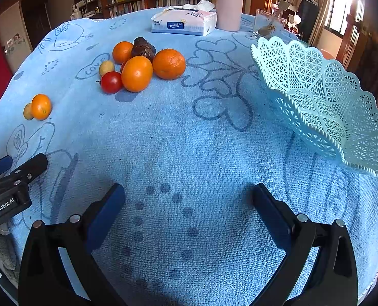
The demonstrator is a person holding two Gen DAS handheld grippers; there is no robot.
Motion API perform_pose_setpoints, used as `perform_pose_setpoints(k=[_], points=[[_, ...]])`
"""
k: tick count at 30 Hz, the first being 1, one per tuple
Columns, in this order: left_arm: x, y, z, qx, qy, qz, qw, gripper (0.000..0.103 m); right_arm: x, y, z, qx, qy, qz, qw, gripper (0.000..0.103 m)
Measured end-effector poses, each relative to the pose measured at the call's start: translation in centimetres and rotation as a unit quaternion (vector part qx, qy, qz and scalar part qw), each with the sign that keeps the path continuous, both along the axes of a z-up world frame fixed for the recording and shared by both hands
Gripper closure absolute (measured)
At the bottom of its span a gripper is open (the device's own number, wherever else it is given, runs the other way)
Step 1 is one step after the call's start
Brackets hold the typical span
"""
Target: Organize fruits
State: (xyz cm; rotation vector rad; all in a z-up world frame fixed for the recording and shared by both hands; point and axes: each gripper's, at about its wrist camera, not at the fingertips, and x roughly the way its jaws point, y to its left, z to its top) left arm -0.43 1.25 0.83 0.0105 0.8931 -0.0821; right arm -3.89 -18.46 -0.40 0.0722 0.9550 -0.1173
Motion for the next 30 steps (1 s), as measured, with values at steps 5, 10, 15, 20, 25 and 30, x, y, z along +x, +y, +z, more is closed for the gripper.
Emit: perform_pose_setpoints(k=[5, 10, 15, 20, 25, 30], points=[[-0.5, 1.8, 1.5, 0.009, -0.028, 0.015, 0.9995, 0.005, -0.2, -0.2, 0.0, 0.008, -0.004, 0.000, 1.000, 0.002], [-0.2, 5.7, 2.0, 0.005, -0.031, 0.066, 0.9973, 0.005, -0.1, -0.2, 0.3, 0.015, -0.004, 0.011, 1.000, 0.002], [-0.8, 7.8, 2.1, 0.014, -0.039, 0.085, 0.9955, 0.005, 0.8, 2.0, 2.5, 0.035, -0.026, 0.066, 0.997, 0.002], [-1.2, 9.0, 2.6, 0.016, -0.050, 0.095, 0.9941, 0.005, 3.8, 6.2, 3.5, 0.045, -0.026, 0.131, 0.990, 0.002], [-1.3, 10.8, 3.3, 0.016, -0.055, 0.112, 0.9921, 0.005, 7.0, 10.2, 3.1, 0.047, -0.025, 0.177, 0.983, 0.003], [-1.3, 12.4, 3.8, 0.012, -0.056, 0.127, 0.9902, 0.005, 10.3, 13.3, 2.6, 0.057, -0.015, 0.205, 0.977, 0.018]])
